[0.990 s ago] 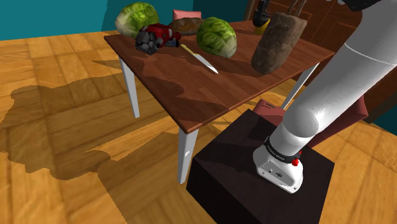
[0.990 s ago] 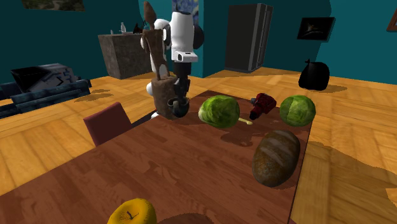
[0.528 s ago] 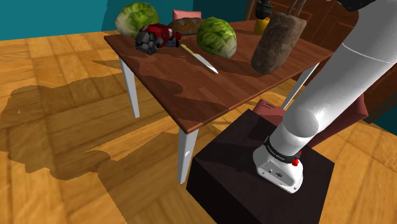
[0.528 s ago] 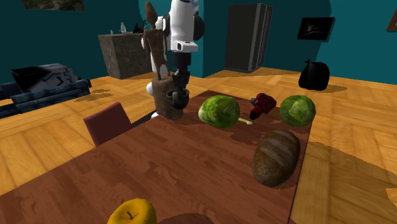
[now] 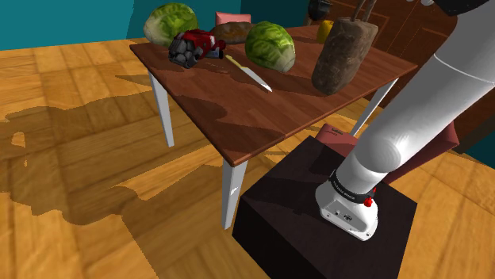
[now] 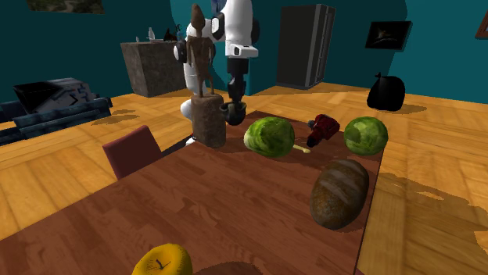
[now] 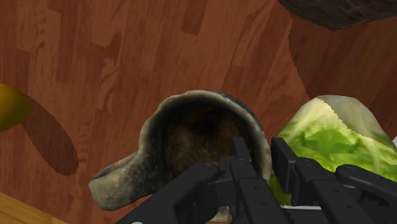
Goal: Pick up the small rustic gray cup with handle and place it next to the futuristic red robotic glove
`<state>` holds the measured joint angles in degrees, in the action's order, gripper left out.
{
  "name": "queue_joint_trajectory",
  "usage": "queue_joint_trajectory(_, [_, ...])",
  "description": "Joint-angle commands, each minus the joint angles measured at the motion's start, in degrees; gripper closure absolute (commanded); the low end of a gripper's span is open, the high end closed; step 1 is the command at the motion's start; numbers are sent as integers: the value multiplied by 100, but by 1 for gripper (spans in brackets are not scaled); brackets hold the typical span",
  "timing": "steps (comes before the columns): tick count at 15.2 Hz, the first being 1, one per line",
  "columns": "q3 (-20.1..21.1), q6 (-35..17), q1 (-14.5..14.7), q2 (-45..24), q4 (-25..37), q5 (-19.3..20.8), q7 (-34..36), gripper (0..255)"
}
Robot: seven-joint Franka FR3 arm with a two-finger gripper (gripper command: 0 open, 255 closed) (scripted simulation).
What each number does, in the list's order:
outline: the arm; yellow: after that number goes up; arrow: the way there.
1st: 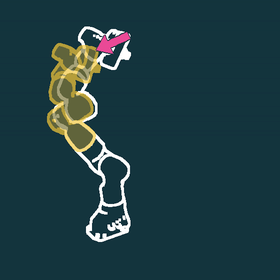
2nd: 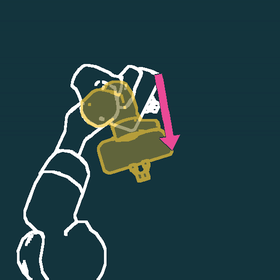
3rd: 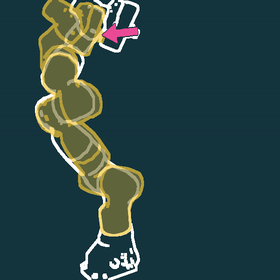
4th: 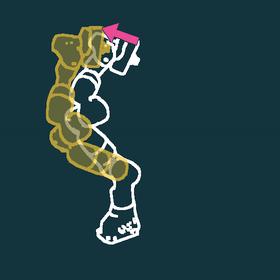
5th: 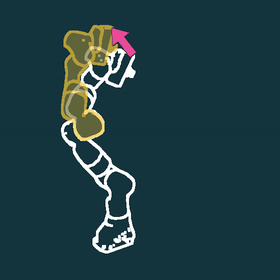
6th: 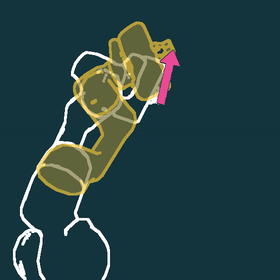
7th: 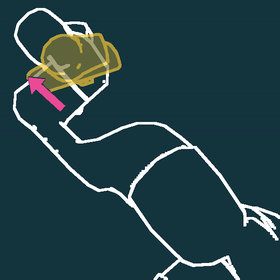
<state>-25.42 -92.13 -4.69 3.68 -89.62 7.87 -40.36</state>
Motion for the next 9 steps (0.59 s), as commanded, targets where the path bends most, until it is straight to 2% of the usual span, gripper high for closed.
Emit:
queue_joint_trajectory(1, [175,36,140,135,-125,78,328,255])
queue_joint_trajectory(9, [849,190,635,323,-316,175,1488,255])
